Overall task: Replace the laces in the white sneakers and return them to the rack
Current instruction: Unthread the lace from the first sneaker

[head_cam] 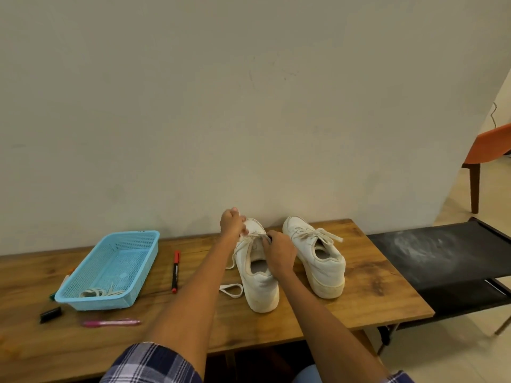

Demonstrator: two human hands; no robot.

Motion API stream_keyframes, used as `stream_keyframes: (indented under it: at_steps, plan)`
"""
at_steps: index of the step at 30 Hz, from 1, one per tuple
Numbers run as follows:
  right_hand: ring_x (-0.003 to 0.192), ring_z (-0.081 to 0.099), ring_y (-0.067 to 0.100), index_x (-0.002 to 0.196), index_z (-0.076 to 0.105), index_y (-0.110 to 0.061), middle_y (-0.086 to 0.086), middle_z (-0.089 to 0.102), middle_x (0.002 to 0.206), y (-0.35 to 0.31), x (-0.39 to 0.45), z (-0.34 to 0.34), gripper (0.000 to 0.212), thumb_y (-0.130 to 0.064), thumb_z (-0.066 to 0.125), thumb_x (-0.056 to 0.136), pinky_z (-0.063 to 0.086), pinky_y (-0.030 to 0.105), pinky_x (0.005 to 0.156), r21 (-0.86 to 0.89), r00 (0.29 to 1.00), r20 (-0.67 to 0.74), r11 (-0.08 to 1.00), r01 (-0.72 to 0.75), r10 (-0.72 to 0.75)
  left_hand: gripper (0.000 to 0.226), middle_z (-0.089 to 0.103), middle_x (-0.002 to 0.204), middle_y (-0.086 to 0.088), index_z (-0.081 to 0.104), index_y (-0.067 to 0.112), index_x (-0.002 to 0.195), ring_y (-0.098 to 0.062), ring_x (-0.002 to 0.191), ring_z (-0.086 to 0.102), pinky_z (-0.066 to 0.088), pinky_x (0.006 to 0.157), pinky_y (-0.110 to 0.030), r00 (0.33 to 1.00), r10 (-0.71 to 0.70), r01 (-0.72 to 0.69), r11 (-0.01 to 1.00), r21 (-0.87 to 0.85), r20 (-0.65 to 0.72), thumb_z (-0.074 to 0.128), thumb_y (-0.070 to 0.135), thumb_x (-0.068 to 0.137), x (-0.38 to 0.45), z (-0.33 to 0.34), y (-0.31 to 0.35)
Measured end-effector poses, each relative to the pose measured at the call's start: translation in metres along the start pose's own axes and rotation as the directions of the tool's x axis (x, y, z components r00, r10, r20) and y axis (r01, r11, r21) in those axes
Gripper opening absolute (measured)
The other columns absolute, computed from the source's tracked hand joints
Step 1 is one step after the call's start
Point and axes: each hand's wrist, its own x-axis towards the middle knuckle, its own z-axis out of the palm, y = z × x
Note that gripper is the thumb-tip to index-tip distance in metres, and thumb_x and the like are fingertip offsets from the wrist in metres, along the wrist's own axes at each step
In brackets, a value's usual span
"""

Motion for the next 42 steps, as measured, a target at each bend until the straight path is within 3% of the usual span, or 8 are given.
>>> stream_keyframes:
  at_steps: [5,12,17,21,25,29,36,42]
  plan:
    - [0.08,0.06,0.015,0.096,0.066,-0.013,0.002,0.068,0.092,-0.001,0.001,0.001,0.024,-0.028,0.047,0.097,0.033,0.02,0.059,0.002,1.0,-0.001,1.0,-0.003,0.003,0.038,0.062,0.09,-0.014,0.063,0.005,0.095,-0.025,0.087,0.06,0.048,0.077,-0.036,0.962,0.131,-0.269,0.606,0.748,0.24,0.059,0.043,0.089,-0.005,0.008,-0.02]
    - [0.076,0.057,0.013,0.09,0.065,-0.014,0.001,0.067,0.088,0.001,0.0,0.002,0.024,-0.03,0.047,0.096,0.033,0.02,0.059,0.003,1.0,-0.008,1.0,-0.004,0.004,0.036,0.056,0.129,-0.014,0.055,0.004,0.124,-0.027,0.119,0.054,0.043,0.096,-0.03,0.971,0.132,-0.234,0.333,0.913,0.201,0.051,0.026,0.096,-0.004,0.019,-0.018]
    - [0.082,0.061,0.017,0.092,0.065,-0.012,0.003,0.067,0.09,0.002,0.0,0.001,0.025,-0.029,0.046,0.096,0.033,0.024,0.061,0.012,1.0,-0.012,1.0,-0.015,0.016,0.033,0.064,0.082,-0.012,0.059,0.001,0.096,-0.021,0.072,0.06,0.045,0.059,-0.025,0.998,-0.024,0.003,0.943,0.332,0.057,0.033,0.02,0.101,-0.005,0.011,-0.004]
    - [0.084,0.06,0.019,0.093,0.064,-0.01,0.005,0.066,0.092,0.001,0.0,0.0,0.027,-0.03,0.045,0.097,0.033,0.025,0.062,0.01,1.0,0.004,1.0,-0.014,0.014,0.031,0.047,0.058,-0.008,0.042,0.008,0.063,-0.008,0.028,0.039,0.02,0.03,-0.012,0.963,-0.207,0.097,0.863,-0.496,-0.172,0.03,-0.001,0.09,-0.004,-0.006,0.001]
    - [0.075,0.053,0.015,0.091,0.063,-0.01,0.005,0.066,0.091,0.001,0.0,0.0,0.027,-0.029,0.045,0.097,0.032,0.024,0.059,0.009,1.0,0.001,1.0,-0.019,0.019,0.032,0.043,0.06,-0.003,0.043,0.011,0.06,-0.017,0.052,0.039,0.029,0.051,-0.027,0.988,-0.024,0.044,0.991,0.126,-0.153,0.043,0.016,0.091,-0.007,-0.02,-0.014]
    - [0.074,0.05,0.013,0.091,0.064,-0.009,0.005,0.066,0.09,0.0,0.0,-0.003,0.027,-0.028,0.045,0.097,0.031,0.023,0.059,-0.001,1.0,0.005,1.0,-0.015,0.015,0.026,0.059,0.067,-0.006,0.053,0.01,0.065,-0.017,0.06,0.051,0.037,0.055,-0.026,1.0,-0.001,-0.001,0.699,0.715,0.003,0.061,0.028,0.082,0.003,-0.028,-0.038]
    - [0.079,0.057,0.015,0.092,0.064,-0.01,0.004,0.067,0.091,0.0,-0.001,-0.003,0.026,-0.029,0.047,0.096,0.033,0.023,0.062,-0.004,1.0,0.008,1.0,-0.004,0.004,0.074,0.051,0.134,-0.012,0.048,0.01,0.131,-0.036,0.123,0.047,0.026,0.105,-0.061,0.948,-0.192,0.317,0.494,0.81,-0.254,0.043,0.067,0.083,0.005,-0.028,-0.041]
    - [0.082,0.061,0.016,0.092,0.066,-0.012,0.002,0.068,0.091,-0.002,-0.001,-0.003,0.023,-0.027,0.049,0.095,0.043,0.025,0.066,0.008,1.0,-0.009,1.0,-0.011,0.011,0.058,0.07,0.097,-0.013,0.067,0.004,0.097,-0.028,0.088,0.066,0.05,0.069,-0.032,0.982,0.187,-0.114,0.592,0.798,0.001,0.049,0.058,0.086,-0.01,0.001,-0.051]
